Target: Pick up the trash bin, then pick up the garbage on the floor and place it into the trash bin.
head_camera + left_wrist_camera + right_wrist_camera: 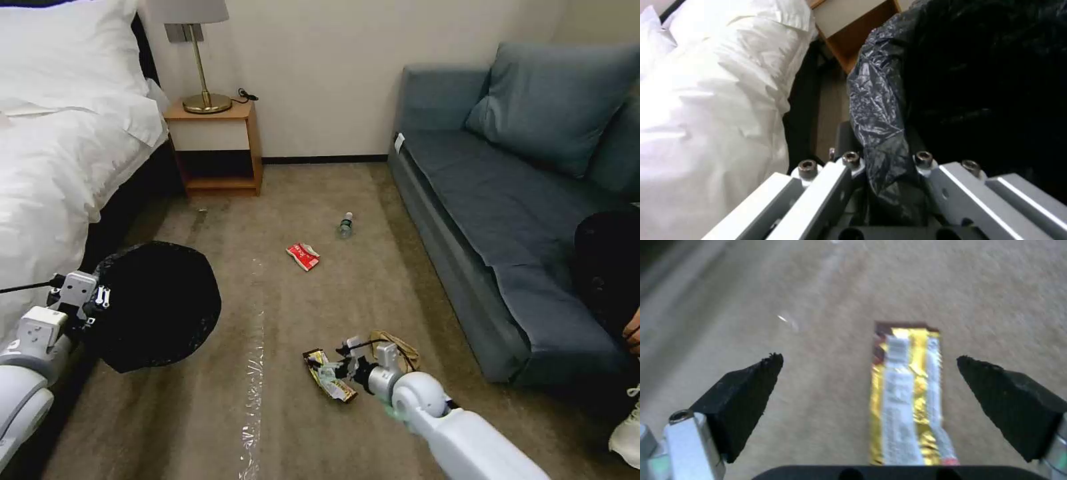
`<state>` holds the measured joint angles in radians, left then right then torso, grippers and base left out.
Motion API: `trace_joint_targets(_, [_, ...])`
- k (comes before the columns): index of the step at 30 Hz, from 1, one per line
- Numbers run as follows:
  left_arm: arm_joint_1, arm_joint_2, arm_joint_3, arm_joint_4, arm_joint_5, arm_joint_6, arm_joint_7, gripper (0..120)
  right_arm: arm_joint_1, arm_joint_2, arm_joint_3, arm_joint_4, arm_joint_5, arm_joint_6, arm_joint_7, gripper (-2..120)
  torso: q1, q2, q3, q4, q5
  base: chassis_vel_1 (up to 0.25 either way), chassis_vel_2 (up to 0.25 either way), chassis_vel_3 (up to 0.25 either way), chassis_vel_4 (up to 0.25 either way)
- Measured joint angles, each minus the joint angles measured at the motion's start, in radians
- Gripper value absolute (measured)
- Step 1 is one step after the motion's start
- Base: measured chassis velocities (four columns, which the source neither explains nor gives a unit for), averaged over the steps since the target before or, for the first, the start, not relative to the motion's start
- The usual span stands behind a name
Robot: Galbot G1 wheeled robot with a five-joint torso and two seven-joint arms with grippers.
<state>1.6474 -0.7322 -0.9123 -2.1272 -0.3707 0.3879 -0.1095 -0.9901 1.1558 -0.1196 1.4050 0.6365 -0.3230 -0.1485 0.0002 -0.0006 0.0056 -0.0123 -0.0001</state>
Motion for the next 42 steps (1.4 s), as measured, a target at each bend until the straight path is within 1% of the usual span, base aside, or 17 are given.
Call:
trace_joint_targets(2, [0.003,-0.012,0.005,-0.001,0.01,-0.003,0.002,5,0.006,0.005,0.005,-0.048,-0.033,0.024,-0.011,100,0.0,0.0,0.0,0.0002,0.0,0.0,0.0,0.0,0.0])
trace_joint_targets(9, [0.004,-0.044,0.028,-0.007,0.032,-0.005,0.005,5,0.021,0.02,0.017,-0.118,-0.073,0.053,-0.03,100,0.0,0.0,0.0,0.0001,0.0,0.0,0.0,0.0,0.0])
trace_joint_targets(11, [-0.001,-0.065,0.044,-0.007,0.044,-0.007,0.005,5,0.034,0.046,0.018,-0.183,-0.099,0.082,-0.045,100,0.0,0.0,0.0,0.0002,0.0,0.0,0.0,0.0,0.0])
trace_joint_targets(12, [-0.001,-0.065,0.044,-0.007,0.044,-0.007,0.005,5,0.034,0.046,0.018,-0.183,-0.099,0.082,-0.045,100,0.0,0.0,0.0,0.0002,0.0,0.0,0.0,0.0,0.0])
trace_joint_targets(14, [-0.005,-0.086,0.055,-0.003,0.053,-0.008,0.006,5,0.044,0.074,0.02,-0.253,-0.126,0.108,-0.066,100,0.0,0.0,0.0,0.0003,0.0001,0.0,0.0,0.0,0.0])
trace_joint_targets(15, [-0.005,-0.086,0.055,-0.003,0.053,-0.008,0.006,5,0.044,0.074,0.02,-0.253,-0.126,0.108,-0.066,100,0.0,0.0,0.0,0.0003,0.0001,0.0,0.0,0.0,0.0])
trace_joint_targets(16, [-0.007,-0.094,0.059,0.0,0.056,-0.01,0.006,5,0.048,0.087,0.023,-0.293,-0.143,0.121,-0.078,100,0.0,0.0,0.0,0.0002,0.0001,0.0,0.0,0.0,0.0])
trace_joint_targets(17, [-0.007,-0.094,0.059,0.0,0.056,-0.01,0.006,5,0.048,0.087,0.023,-0.293,-0.143,0.121,-0.078,100,0.0,0.0,0.0,0.0002,0.0001,0.0,0.0,0.0,0.0])
trace_joint_targets(19, [-0.007,-0.106,0.067,0.009,0.066,-0.015,0.01,5,0.048,0.101,0.026,-0.34,-0.163,0.132,-0.09,100,0.0,0.0,0.0,0.0001,0.0001,0.0,0.0,0.0,0.0])
trace_joint_targets(27, [-0.015,-0.116,0.078,0.026,0.076,-0.022,0.016,5,0.03,0.114,0.038,-0.361,-0.175,0.136,-0.098,100,0.0,0.0,0.0,0.0001,0.0,0.0,0.0,0.0,0.0])
trace_joint_targets(33, [-0.015,-0.11,0.079,0.027,0.076,-0.022,0.018,5,0.029,0.132,0.048,-0.384,-0.196,0.143,-0.11,100,0.0,0.0,0.0,-0.0004,-0.0008,0.0,0.0,0.0,0.0])
trace_joint_targets(35, [-0.015,-0.107,0.079,0.027,0.074,-0.022,0.018,5,0.031,0.136,0.052,-0.387,-0.196,0.144,-0.113,98,0.0,0.0,0.0,-0.0004,-0.0006,0.0,0.0,0.0,0.0])
trace_joint_targets(37, [-0.015,-0.104,0.079,0.027,0.072,-0.023,0.018,5,0.029,0.14,0.058,-0.388,-0.196,0.145,-0.117,90,0.0,0.0,0.0,-0.0005,-0.0007,0.0,0.0,0.0,0.0])
trace_joint_targets(38, [-0.015,-0.104,0.079,0.027,0.072,-0.023,0.018,5,0.029,0.14,0.058,-0.388,-0.196,0.145,-0.117,90,0.0,0.0,0.0,-0.0005,-0.0007,0.0,0.0,0.0,0.0])
trace_joint_targets(40, [-0.014,-0.106,0.079,0.027,0.072,-0.023,0.018,5,0.02,0.14,0.064,-0.385,-0.2,0.149,-0.119,82,0.0,0.0,0.0,-0.0005,-0.0008,0.0,0.0,0.0,0.0])
trace_joint_targets(41, [-0.014,-0.106,0.079,0.027,0.072,-0.023,0.018,5,0.02,0.14,0.064,-0.385,-0.2,0.149,-0.119,82,0.0,0.0,0.0,-0.0005,-0.0008,0.0,0.0,0.0,0.0])
trace_joint_targets(42, [-0.012,-0.108,0.079,0.027,0.073,-0.023,0.018,5,0.014,0.139,0.068,-0.379,-0.201,0.15,-0.124,77,0.0,0.0,0.0,-0.0004,-0.0006,0.0,0.0,0.0,0.0])
